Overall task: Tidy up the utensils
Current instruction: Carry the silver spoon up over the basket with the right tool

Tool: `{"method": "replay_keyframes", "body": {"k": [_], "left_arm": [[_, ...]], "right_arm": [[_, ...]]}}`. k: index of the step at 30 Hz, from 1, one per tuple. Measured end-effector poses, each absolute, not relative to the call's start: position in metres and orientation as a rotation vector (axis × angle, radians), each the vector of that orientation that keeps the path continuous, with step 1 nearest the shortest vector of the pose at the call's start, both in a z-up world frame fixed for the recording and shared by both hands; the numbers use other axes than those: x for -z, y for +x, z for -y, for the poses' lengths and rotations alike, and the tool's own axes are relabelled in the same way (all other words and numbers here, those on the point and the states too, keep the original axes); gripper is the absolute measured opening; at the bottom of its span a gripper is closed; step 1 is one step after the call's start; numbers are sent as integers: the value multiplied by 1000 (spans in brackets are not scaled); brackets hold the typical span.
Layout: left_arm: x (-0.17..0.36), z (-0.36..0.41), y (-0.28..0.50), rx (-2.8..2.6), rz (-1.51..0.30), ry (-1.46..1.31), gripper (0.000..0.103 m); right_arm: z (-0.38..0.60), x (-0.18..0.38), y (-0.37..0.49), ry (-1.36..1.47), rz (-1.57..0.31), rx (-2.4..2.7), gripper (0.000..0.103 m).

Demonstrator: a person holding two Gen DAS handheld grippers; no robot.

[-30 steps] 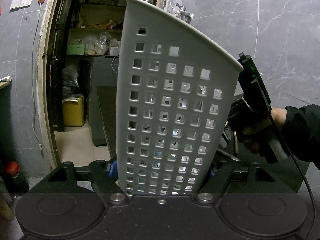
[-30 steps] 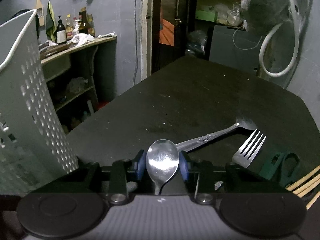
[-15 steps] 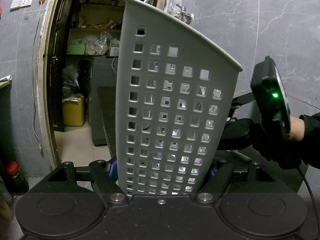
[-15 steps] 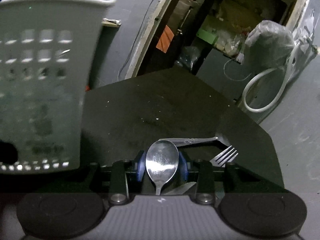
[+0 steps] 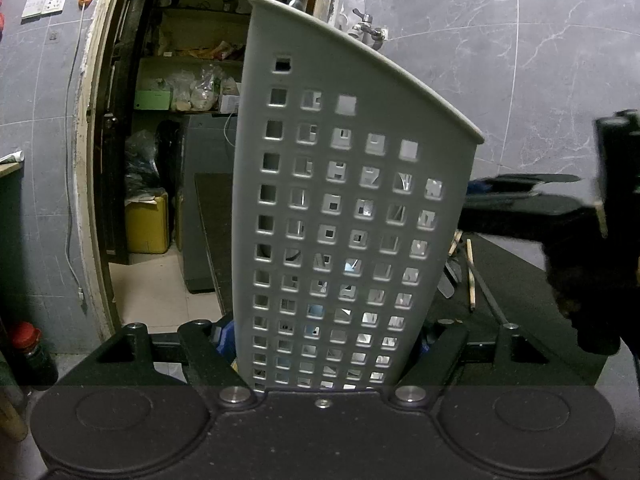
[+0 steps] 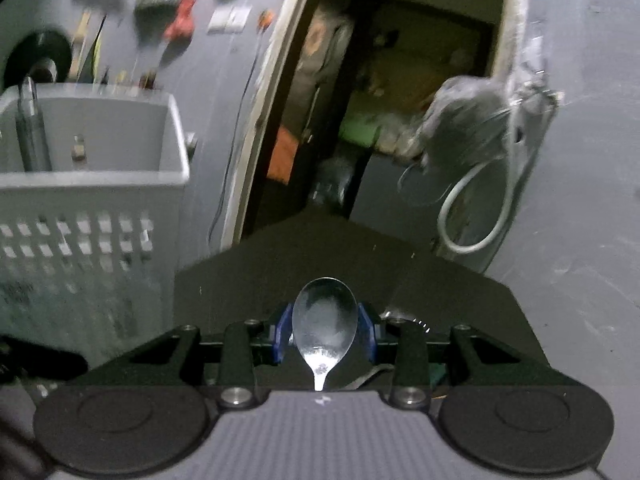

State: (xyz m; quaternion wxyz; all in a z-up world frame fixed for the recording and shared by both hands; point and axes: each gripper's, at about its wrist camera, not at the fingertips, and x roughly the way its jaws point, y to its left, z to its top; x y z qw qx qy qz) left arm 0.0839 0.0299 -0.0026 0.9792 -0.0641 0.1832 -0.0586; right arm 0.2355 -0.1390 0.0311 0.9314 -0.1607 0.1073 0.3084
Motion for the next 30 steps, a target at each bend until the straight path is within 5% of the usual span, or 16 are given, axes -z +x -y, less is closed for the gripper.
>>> {"method": "replay_keyframes", "body": {"k": [30], "left_arm": [[3,-35,86,135,-364,-118,77]], "right_arm": [[210,-63,189,143,26,-478,40]]}}
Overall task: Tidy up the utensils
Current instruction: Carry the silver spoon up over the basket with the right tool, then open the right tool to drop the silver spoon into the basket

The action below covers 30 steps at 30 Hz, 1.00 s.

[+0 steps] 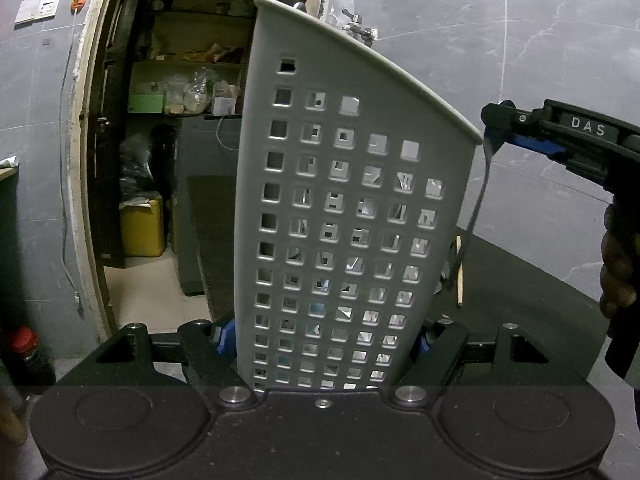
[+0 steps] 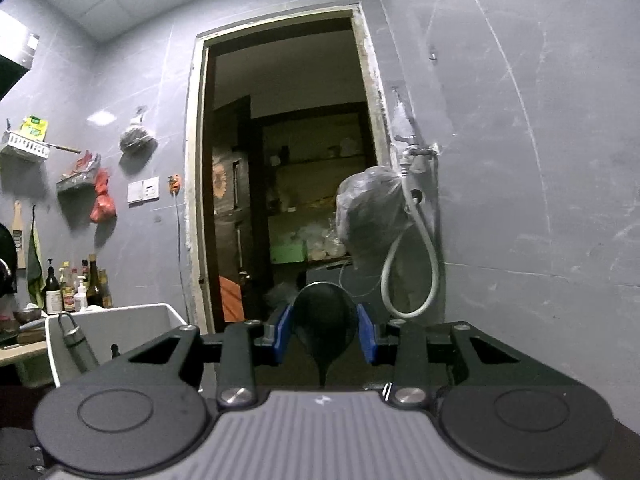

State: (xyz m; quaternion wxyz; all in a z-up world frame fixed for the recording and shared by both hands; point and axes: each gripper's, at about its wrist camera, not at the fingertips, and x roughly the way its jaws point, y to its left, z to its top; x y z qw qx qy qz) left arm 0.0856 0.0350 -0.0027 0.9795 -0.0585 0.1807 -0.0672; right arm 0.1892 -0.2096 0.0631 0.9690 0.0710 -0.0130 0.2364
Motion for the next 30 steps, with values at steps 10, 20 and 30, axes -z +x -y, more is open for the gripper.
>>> {"method": "replay_keyframes", "body": {"k": [10,20,30], "left_arm": [[4,-39,93,154,-365,-114,77],[6,-41,98,158,-365,-112,77],[6,-41,98,158,-364,-112,77]], "right_arm": [[214,-58,182,169,5,-439,40],[202,-120,160,89,217,-486,40],[160,-160,145,57,350,-692,40]]}}
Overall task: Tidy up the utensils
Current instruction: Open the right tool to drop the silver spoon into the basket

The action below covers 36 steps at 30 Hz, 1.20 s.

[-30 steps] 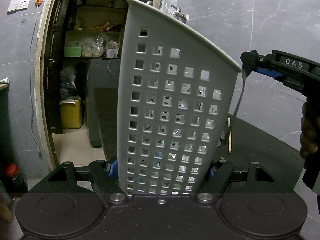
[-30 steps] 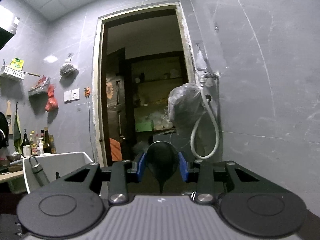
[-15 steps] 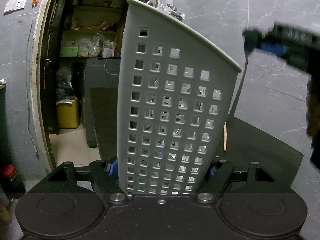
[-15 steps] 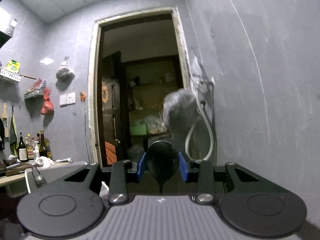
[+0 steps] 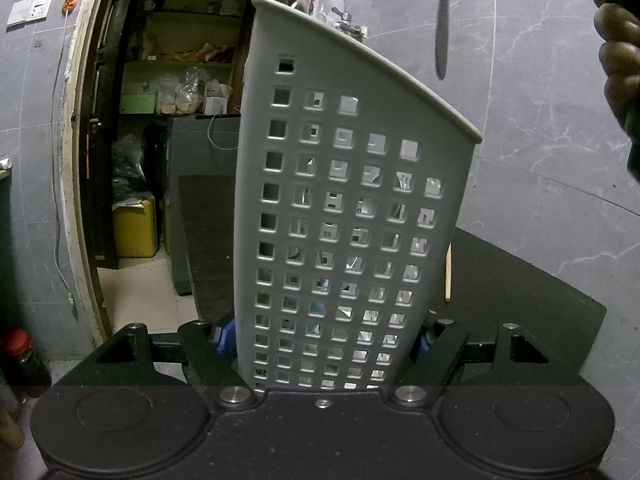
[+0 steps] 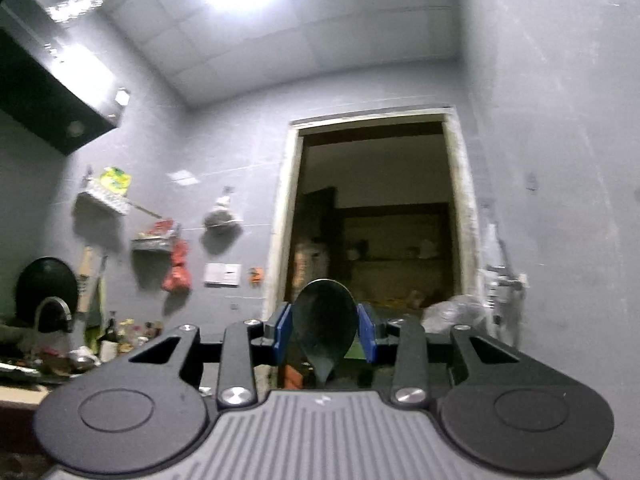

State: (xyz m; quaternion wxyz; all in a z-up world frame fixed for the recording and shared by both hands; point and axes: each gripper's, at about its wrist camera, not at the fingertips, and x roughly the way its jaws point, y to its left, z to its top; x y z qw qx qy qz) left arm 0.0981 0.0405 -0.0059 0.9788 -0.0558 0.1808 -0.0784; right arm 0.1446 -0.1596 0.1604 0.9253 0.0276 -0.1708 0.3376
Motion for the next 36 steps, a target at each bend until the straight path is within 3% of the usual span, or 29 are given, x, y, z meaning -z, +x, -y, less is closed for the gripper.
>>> {"method": "replay_keyframes", "body": {"k": [26,36], "left_arm": [[9,-40,98,161,-363,-112,77],[9,-40,98,161,-363,-111,77]], "right_arm": [[131,-96,133,-5,207,-773,41],[151,-83,139,41,174,-678,62]]}}
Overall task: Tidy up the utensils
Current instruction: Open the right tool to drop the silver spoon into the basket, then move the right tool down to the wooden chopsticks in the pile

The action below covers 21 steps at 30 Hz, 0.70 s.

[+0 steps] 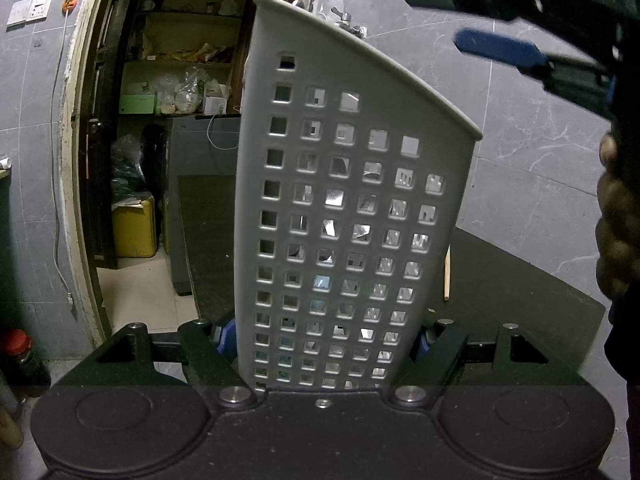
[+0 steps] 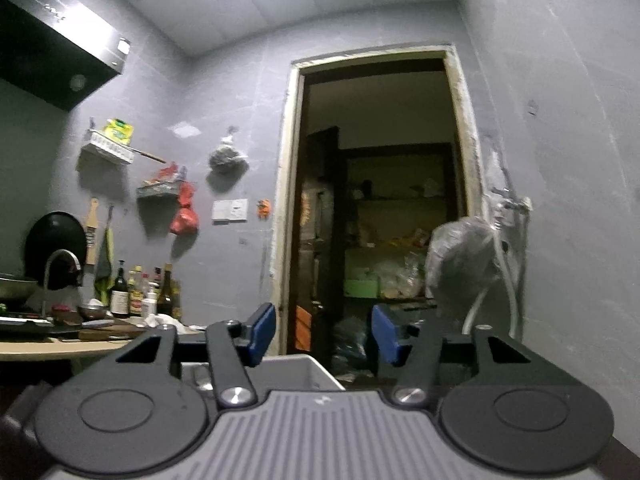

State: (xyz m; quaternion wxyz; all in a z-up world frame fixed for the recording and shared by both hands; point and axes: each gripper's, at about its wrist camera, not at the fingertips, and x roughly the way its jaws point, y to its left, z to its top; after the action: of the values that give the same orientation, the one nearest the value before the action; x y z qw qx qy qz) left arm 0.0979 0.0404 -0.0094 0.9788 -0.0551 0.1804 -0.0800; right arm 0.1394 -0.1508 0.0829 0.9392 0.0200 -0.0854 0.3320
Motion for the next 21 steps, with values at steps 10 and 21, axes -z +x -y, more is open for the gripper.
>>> {"method": "replay_keyframes", "body": {"k": [10,21], "left_arm": [[9,-40,97,159,-364,-108,77],[10,-38,94,158,-363,-106,77]], "right_arm": [[182,-62,146,62,125,-551,96],[213,-33,159,105,5,-453,103]]}}
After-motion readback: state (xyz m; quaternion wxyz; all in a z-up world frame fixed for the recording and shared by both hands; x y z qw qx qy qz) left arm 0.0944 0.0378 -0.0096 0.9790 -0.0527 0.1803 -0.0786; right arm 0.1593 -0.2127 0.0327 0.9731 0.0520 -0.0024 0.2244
